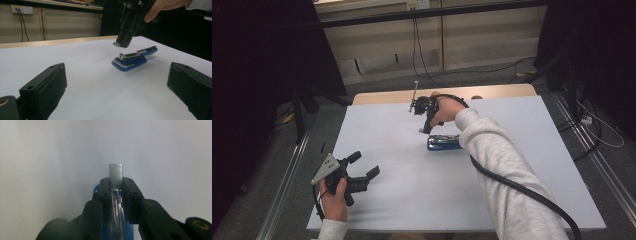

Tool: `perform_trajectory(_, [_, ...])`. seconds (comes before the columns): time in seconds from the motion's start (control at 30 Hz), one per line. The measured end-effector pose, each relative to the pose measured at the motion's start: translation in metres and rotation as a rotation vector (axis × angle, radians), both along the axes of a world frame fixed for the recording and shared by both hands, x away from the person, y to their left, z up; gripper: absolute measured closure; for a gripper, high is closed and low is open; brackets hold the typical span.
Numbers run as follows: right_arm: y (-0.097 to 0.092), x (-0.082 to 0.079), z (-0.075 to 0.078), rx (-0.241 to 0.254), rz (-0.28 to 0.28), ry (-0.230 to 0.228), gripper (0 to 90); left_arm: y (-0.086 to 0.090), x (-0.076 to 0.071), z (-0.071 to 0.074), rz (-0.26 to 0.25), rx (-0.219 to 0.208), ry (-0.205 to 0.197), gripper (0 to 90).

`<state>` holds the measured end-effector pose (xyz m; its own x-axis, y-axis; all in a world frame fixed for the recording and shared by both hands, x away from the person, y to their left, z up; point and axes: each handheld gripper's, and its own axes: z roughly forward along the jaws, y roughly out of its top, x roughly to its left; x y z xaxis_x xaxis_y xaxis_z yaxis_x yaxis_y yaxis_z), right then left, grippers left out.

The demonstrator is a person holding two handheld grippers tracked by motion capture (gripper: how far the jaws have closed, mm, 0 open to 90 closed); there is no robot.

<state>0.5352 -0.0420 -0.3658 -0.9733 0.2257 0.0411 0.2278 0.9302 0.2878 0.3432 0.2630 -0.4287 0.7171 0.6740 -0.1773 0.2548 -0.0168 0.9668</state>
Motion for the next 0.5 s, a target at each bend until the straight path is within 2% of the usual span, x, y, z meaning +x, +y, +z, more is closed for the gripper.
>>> perform_trajectory(0.2, [-0.0013,-0.0002,-0.0006,0.002,0.009,0.001,79.1,0.0000,-0.0001,0.0000,0.000,-0.001,0.000,2.6])
perform_trajectory(0.27, [-0.0016,-0.0003,-0.0009,0.001,0.003,0.002,79.1,0.0012,0.0003,0.0001,0.002,0.013,-0.004,2.6])
perform_trajectory(0.33, [-0.0017,-0.0003,-0.0008,0.004,0.001,0.000,79.1,0.0009,-0.0002,0.0003,0.006,-0.002,0.000,2.6])
perform_trajectory(0.5, [-0.0013,-0.0014,-0.0001,0.000,0.004,0.002,79.1,0.0002,-0.0007,0.0001,0.010,-0.008,0.004,2.6])
